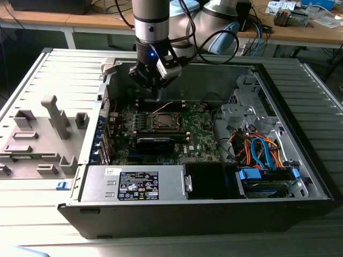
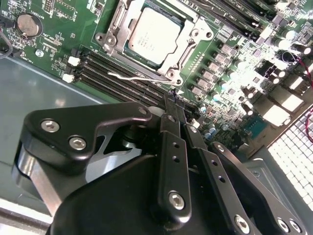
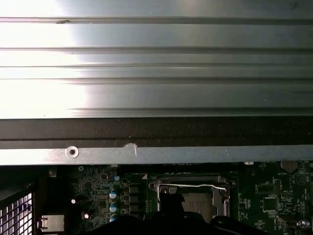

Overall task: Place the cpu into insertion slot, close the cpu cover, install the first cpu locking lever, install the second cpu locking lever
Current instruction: 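Install the first cpu locking lever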

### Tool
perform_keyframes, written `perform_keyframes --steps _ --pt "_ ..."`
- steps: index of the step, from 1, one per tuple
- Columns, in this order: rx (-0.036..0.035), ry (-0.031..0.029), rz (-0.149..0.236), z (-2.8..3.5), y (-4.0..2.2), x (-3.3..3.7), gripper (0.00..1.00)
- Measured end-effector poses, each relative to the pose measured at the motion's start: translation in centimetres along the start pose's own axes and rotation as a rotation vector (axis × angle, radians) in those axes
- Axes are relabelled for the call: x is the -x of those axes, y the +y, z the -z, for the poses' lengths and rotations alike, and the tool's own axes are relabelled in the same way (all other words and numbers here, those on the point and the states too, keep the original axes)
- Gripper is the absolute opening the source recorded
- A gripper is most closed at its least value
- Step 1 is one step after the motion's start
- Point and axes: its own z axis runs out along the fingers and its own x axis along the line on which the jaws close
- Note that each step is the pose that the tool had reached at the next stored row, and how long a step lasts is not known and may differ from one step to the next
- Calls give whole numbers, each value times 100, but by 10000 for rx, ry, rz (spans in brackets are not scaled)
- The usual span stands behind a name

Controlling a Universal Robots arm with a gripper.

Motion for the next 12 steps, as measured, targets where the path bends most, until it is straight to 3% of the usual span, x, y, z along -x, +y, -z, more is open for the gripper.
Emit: perform_keyframes --steps 12 --pt "-4 1 1 -80 0 0 11"
